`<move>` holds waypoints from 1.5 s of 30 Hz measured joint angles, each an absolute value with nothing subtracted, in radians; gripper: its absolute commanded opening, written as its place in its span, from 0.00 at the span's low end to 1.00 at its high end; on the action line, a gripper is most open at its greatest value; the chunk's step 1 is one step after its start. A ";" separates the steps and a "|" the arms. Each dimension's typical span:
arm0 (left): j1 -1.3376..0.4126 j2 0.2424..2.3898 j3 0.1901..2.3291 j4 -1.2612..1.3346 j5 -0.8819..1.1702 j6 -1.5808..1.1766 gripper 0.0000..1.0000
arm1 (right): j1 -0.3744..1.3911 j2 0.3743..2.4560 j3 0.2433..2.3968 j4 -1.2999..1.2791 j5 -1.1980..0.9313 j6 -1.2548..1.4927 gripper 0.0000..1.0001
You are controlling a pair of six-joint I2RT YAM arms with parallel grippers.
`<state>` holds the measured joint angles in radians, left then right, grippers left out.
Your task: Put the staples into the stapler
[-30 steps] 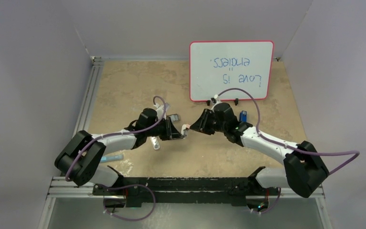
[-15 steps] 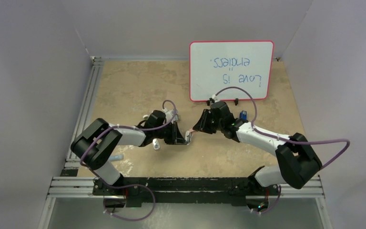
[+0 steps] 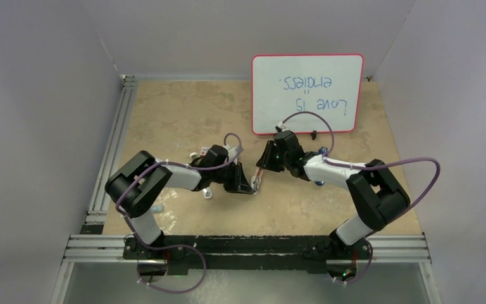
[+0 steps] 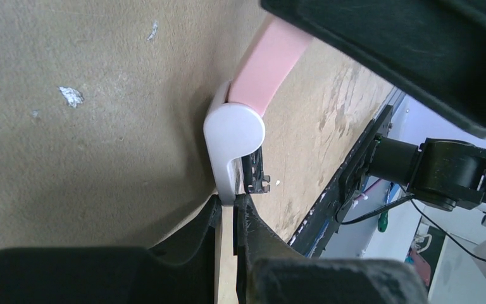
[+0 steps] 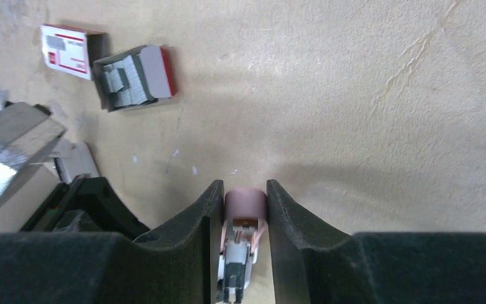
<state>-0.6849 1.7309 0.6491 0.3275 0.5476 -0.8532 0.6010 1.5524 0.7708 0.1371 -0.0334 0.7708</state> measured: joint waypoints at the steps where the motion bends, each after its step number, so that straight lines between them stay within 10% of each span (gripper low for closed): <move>1: -0.686 1.732 0.653 0.323 0.548 -0.854 0.00 | 0.601 1.568 0.772 0.147 -0.036 0.764 0.36; 10: -0.690 1.732 0.670 0.280 0.544 -0.856 0.00 | 0.600 1.548 0.745 0.164 -0.066 0.724 0.69; 16: -0.690 1.732 0.673 0.270 0.541 -0.875 0.00 | 0.600 1.498 0.696 0.187 -0.067 0.727 0.74; 37: -0.690 1.732 0.676 0.264 0.538 -0.888 0.01 | 0.635 1.538 0.629 0.281 -0.202 0.763 0.44; 45: -0.695 1.727 0.676 0.257 0.518 -0.899 0.29 | 0.642 1.553 0.634 0.276 -0.183 0.780 0.28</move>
